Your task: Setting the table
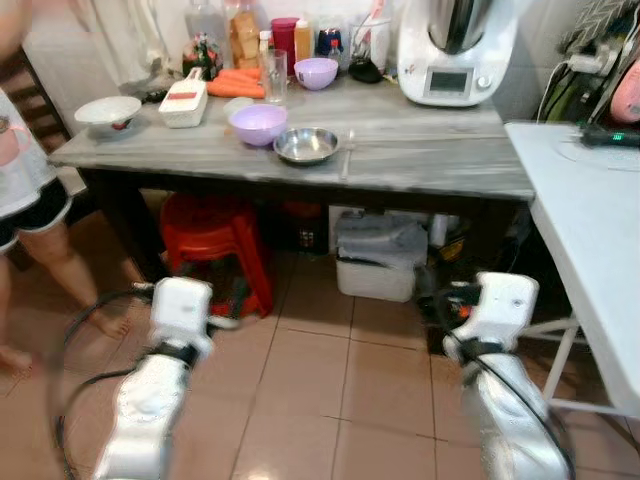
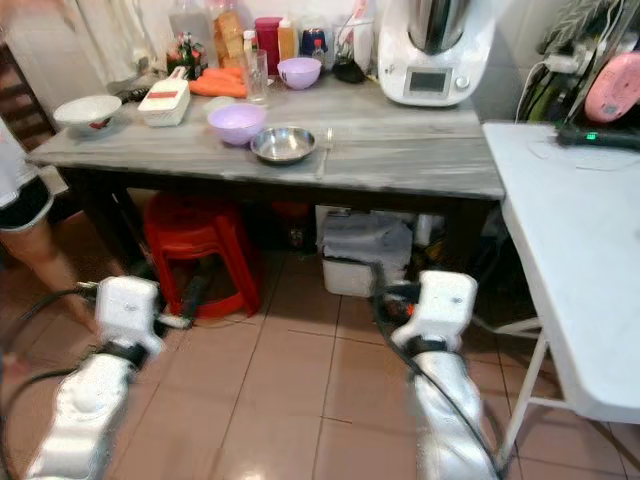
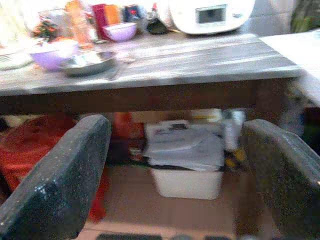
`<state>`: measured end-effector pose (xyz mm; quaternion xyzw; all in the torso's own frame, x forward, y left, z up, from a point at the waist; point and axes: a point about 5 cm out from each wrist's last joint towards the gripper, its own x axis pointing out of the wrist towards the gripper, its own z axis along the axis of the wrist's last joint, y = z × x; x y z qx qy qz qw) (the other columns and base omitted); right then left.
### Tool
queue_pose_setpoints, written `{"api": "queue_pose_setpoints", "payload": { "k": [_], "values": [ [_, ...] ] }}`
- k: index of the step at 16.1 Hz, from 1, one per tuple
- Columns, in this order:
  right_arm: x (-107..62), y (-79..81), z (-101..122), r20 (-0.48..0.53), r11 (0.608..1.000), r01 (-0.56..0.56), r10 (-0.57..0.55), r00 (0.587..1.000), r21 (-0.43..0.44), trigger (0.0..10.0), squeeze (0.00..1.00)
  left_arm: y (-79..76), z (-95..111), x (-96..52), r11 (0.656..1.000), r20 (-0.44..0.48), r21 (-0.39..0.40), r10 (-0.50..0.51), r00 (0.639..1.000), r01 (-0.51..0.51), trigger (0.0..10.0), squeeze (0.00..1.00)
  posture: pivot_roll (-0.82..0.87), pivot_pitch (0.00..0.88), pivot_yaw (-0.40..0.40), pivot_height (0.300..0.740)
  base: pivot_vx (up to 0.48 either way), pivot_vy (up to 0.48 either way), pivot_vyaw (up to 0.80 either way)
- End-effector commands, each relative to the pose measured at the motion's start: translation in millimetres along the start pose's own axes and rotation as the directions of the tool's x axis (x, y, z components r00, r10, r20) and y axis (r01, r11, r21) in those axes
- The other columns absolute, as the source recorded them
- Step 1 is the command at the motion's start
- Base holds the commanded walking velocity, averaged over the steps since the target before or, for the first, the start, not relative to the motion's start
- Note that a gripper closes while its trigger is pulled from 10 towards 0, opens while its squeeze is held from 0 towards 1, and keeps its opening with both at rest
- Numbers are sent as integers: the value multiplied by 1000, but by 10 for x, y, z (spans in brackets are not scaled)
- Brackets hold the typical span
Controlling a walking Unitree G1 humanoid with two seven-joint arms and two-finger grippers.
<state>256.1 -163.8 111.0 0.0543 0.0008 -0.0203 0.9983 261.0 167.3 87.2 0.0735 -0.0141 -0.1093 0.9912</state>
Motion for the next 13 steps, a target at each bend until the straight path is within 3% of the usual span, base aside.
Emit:
{"api": "queue_pose_setpoints", "payload": {
  "k": [1,3,8,13],
  "values": [
    [15,57,16,7,1000,-15,15,1000,15,10000,0,86,28,-8,1000,5,22,15,1000,-15,10000,0,35,0,35,740,0,-360,0],
    [16,63,16,8,1000,-15,15,1000,16,10000,0,86,29,-7,1000,5,21,14,1000,-14,10000,0,35,0,37,740,0,-360,0],
    [20,69,20,13,1000,-16,15,1000,22,10000,0,82,39,5,1000,8,21,12,1000,-12,10000,0,37,0,37,740,0,-363,-574],
    [31,78,18,14,1000,-20,19,1000,23,10000,0,68,48,14,1000,11,21,9,1000,-9,10000,0,39,0,39,740,0,-365,0]
  ]
}}
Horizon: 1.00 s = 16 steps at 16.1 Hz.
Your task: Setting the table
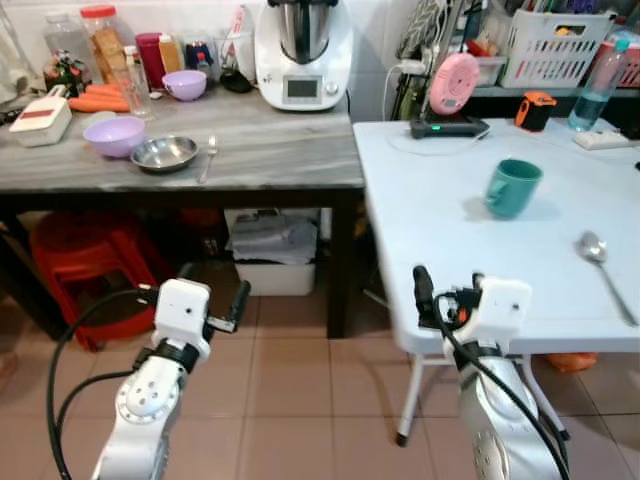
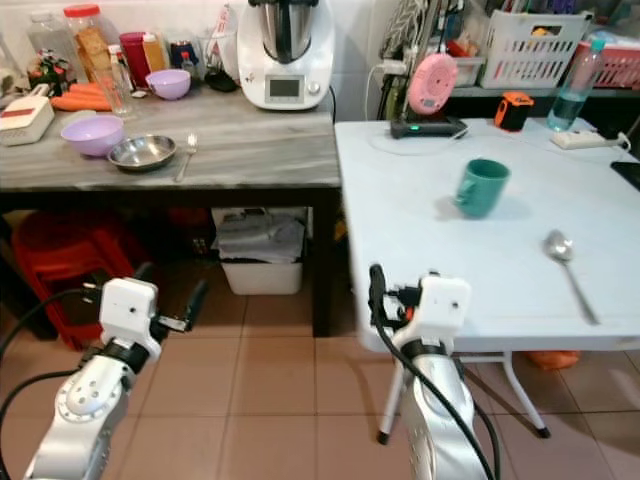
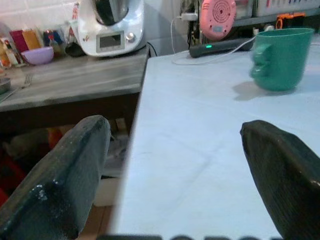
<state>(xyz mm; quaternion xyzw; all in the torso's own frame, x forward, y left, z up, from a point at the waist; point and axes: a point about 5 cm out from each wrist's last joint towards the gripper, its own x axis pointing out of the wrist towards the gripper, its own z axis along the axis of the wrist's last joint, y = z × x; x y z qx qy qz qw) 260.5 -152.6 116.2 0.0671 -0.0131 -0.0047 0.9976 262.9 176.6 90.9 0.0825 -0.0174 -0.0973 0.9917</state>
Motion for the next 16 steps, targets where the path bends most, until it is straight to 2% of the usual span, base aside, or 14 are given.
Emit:
{"api": "queue_pose_setpoints", "payload": {
  "k": [1,13,14,16],
  "values": [
    [-9,-34,-17,-10,1000,9,-9,1000,-4,10000,0,-34,25,16,1000,8,3,-18,1000,18,10000,0,38,0,40,740,0,-368,0],
    [-7,-6,-2,1,1000,-22,22,1000,-4,10000,0,-54,19,34,999,5,5,-33,999,33,10000,0,37,0,40,740,0,-373,0],
    [-5,-3,1,3,1000,-26,26,1000,-6,10000,0,-58,15,35,999,6,-14,-34,999,34,10000,0,37,0,40,740,0,0,0],
    [-7,13,6,10,999,-34,34,999,-7,10000,0,-64,28,33,999,18,1,-52,998,52,10000,0,37,0,40,740,0,0,641]
  ]
}}
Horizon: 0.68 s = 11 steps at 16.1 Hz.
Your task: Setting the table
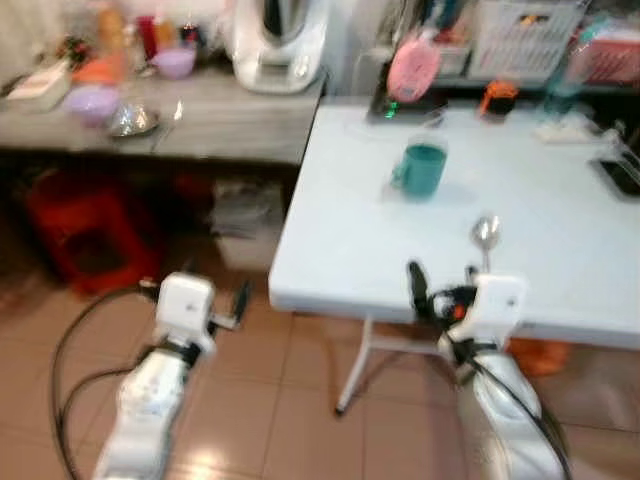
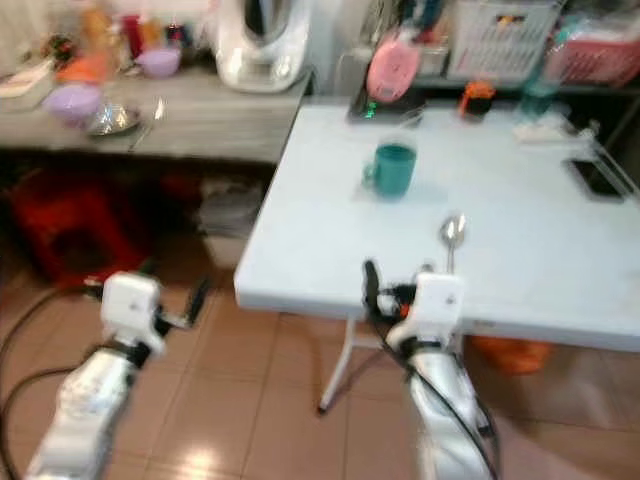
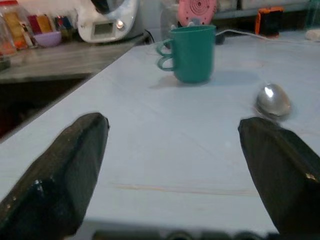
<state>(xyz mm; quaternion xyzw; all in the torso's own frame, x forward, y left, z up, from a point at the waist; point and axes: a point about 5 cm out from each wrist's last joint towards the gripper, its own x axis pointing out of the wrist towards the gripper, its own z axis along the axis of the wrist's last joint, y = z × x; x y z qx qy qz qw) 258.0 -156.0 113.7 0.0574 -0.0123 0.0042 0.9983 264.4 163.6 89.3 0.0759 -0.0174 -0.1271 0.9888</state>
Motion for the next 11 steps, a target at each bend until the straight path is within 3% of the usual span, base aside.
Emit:
{"api": "queue_pose_setpoints", "payload": {
  "k": [1,6,11],
  "values": [
    [19,51,27,13,1000,-16,16,1000,13,10000,0,61,25,-11,1000,12,16,6,1000,-6,10000,0,37,0,40,740,0,0,738],
    [14,34,22,10,1000,-7,7,1000,10,10000,0,-8,34,-16,997,21,-6,-70,997,71,10000,0,33,0,39,740,0,0,100],
    [36,-6,4,-3,1000,6,-6,1000,6,10000,0,-9,36,15,999,10,-44,-32,999,32,10000,0,42,0,32,740,0,-52,0]
  ]
}}
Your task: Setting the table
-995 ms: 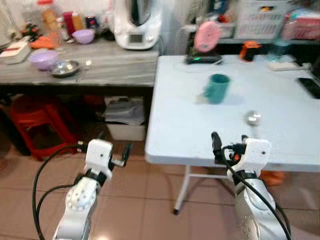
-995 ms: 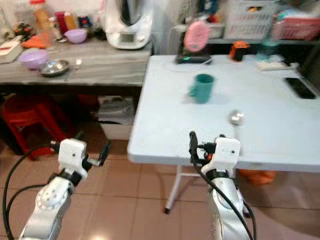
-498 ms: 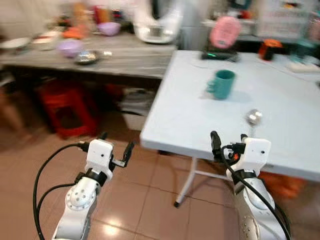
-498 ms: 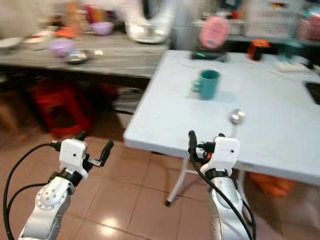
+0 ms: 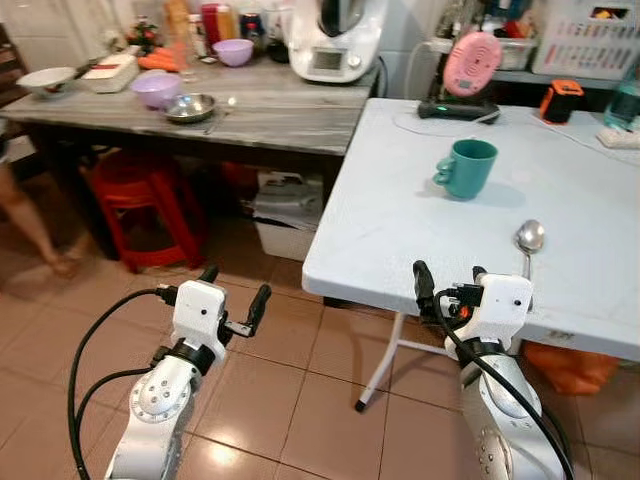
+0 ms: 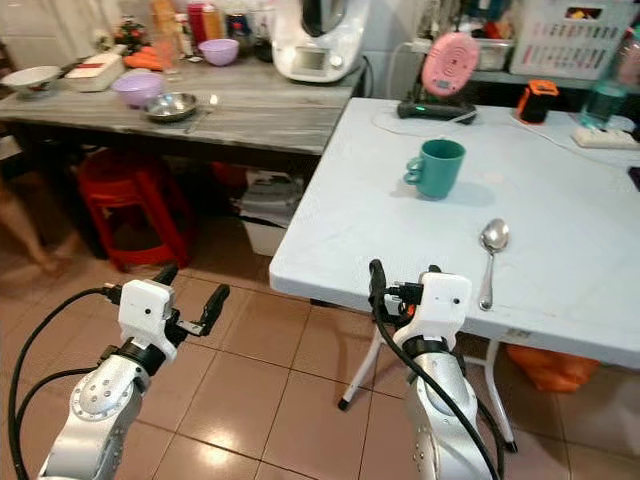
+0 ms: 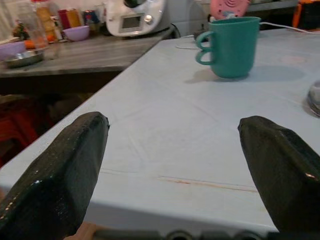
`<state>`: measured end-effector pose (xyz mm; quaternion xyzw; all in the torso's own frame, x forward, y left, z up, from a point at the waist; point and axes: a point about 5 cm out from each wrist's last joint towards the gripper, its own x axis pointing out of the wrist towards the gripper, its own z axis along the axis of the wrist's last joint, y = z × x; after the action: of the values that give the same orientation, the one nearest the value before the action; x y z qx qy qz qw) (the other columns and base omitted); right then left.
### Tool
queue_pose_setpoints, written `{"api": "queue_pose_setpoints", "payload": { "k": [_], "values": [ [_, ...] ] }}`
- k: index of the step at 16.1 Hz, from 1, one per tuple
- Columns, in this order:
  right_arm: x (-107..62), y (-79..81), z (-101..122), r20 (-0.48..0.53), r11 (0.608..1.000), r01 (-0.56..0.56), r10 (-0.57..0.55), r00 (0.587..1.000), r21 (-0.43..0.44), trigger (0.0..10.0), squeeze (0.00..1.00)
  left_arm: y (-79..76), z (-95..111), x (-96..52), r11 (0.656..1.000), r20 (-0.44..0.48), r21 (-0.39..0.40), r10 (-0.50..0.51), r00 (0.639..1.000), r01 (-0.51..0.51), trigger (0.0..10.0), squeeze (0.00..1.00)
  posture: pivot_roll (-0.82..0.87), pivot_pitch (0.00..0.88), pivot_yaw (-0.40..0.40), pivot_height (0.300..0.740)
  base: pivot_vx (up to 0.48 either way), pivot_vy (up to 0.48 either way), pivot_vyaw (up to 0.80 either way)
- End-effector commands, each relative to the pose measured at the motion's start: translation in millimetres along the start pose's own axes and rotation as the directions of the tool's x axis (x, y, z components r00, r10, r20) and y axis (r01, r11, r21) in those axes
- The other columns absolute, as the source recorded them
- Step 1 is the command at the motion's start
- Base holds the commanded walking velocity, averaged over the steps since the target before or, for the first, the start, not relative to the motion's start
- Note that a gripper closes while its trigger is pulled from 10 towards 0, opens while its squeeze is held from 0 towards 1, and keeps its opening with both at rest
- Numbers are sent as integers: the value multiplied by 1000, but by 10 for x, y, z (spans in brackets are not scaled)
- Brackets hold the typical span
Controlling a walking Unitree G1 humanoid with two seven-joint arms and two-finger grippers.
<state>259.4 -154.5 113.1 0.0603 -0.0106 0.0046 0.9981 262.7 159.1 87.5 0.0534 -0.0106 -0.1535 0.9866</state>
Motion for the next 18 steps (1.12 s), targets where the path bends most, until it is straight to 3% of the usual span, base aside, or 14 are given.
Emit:
{"api": "queue_pose_setpoints", "payload": {
  "k": [1,5,9,16,18],
  "values": [
    [44,-10,35,7,1000,-4,4,1000,-4,10000,0,56,58,27,1000,16,3,22,1000,-22,10000,0,38,0,29,740,0,-480,0],
    [111,-74,77,18,1000,7,-7,1000,-18,10000,0,90,61,48,999,17,4,37,999,-37,10000,0,38,0,29,740,0,-480,0],
    [74,59,16,10,1000,-13,13,1000,6,10000,0,54,38,22,1000,9,6,30,1000,-30,10000,0,43,0,40,740,0,-447,0],
    [52,71,-15,6,1000,4,-4,1000,17,10000,0,27,75,42,999,31,21,-40,999,40,10000,0,37,0,57,740,0,0,0],
    [48,68,-13,8,1000,5,-5,1000,17,10000,0,-1,76,43,998,36,15,-53,998,53,10000,0,37,0,57,740,0,0,-591]
  ]
}}
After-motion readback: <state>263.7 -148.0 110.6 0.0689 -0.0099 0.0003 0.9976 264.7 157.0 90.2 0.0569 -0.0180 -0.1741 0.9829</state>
